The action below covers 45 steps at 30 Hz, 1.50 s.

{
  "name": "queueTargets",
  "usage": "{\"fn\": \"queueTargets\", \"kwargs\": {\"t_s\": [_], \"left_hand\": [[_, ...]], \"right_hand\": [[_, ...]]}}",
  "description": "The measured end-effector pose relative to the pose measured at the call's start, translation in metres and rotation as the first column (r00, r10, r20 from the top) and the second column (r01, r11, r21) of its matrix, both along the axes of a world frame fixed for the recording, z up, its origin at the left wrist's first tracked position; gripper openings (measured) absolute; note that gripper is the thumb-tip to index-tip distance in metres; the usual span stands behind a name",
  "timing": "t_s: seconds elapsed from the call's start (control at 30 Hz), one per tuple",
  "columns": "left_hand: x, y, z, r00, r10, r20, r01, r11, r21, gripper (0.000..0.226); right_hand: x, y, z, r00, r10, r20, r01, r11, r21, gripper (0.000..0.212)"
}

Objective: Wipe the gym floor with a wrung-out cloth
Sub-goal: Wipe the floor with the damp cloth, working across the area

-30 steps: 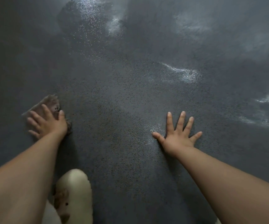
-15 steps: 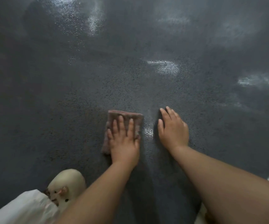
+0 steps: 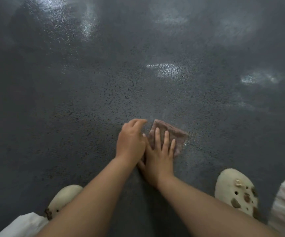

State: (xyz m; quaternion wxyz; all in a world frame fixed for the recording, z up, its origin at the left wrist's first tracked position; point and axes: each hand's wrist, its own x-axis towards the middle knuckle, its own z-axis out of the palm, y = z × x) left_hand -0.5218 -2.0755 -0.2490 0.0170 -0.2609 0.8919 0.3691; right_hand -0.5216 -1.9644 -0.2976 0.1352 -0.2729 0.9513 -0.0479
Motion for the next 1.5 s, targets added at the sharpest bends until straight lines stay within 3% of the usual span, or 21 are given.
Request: {"fn": "queueTargets", "kwargs": {"t_s": [0.23,0.3,0.37,0.43,0.5,0.57,0.63,0.7,0.83,0.9,1.0,1.17,1.33,1.5], "left_hand": [[0.015,-0.001,-0.024,0.998,-0.068,0.006,0.068,0.973,-0.219,0.048],[0.018,0.002,-0.026,0.998,-0.064,0.01,0.065,0.969,-0.239,0.05],[0.018,0.004,-0.026,0.999,-0.04,0.001,0.038,0.969,-0.245,0.049],[0.018,0.006,-0.027,1.0,-0.007,-0.002,0.006,0.964,-0.265,0.045],[0.02,0.006,-0.028,1.0,0.026,-0.011,-0.028,0.955,-0.296,0.035],[0.022,0.006,-0.029,0.994,0.104,-0.018,-0.104,0.945,-0.309,0.03],[0.025,0.006,-0.033,0.983,0.184,-0.009,-0.178,0.932,-0.317,0.032],[0.029,0.007,-0.038,0.979,0.205,0.02,-0.186,0.92,-0.344,0.033],[0.036,0.012,-0.044,0.981,0.187,0.047,-0.154,0.905,-0.396,0.04],[0.038,0.014,-0.046,0.981,0.191,0.028,-0.163,0.897,-0.41,0.04],[0.038,0.014,-0.05,0.982,0.19,-0.008,-0.176,0.89,-0.421,0.036],[0.039,0.013,-0.052,0.983,0.179,-0.03,-0.173,0.88,-0.443,0.033],[0.038,0.011,-0.051,0.986,0.166,0.02,-0.138,0.875,-0.464,0.034],[0.036,0.013,-0.042,0.98,0.149,0.129,-0.081,0.902,-0.423,0.039]], "right_hand": [[-0.073,0.015,-0.007,0.998,0.066,0.006,-0.066,0.985,0.162,0.084],[-0.116,0.026,-0.006,0.986,-0.163,0.018,0.156,0.968,0.198,0.086],[-0.152,0.026,0.001,0.887,-0.459,0.046,0.447,0.88,0.16,0.085],[-0.157,0.015,0.008,0.841,-0.535,0.084,0.523,0.843,0.128,0.078],[-0.133,0.002,0.009,0.932,-0.35,0.092,0.34,0.934,0.108,0.07],[-0.099,-0.013,0.007,0.996,0.007,0.093,-0.013,0.998,0.057,0.066],[-0.081,-0.023,0.004,0.952,0.3,0.06,-0.302,0.953,0.017,0.067],[-0.098,-0.034,0.005,0.878,0.469,0.099,-0.472,0.881,0.014,0.074],[-0.148,-0.053,-0.001,0.717,0.694,0.056,-0.696,0.718,0.015,0.073],[-0.169,-0.068,-0.001,0.693,0.721,0.013,-0.72,0.691,0.058,0.072],[-0.196,-0.087,0.004,0.8,0.599,-0.018,-0.593,0.795,0.127,0.075],[-0.23,-0.078,0.006,0.985,0.172,0.013,-0.173,0.978,0.118,0.067],[-0.244,-0.022,0.003,0.997,-0.076,-0.016,0.077,0.992,0.096,0.058],[-0.224,0.032,0.003,0.922,-0.388,-0.011,0.387,0.919,0.075,0.058]]}}
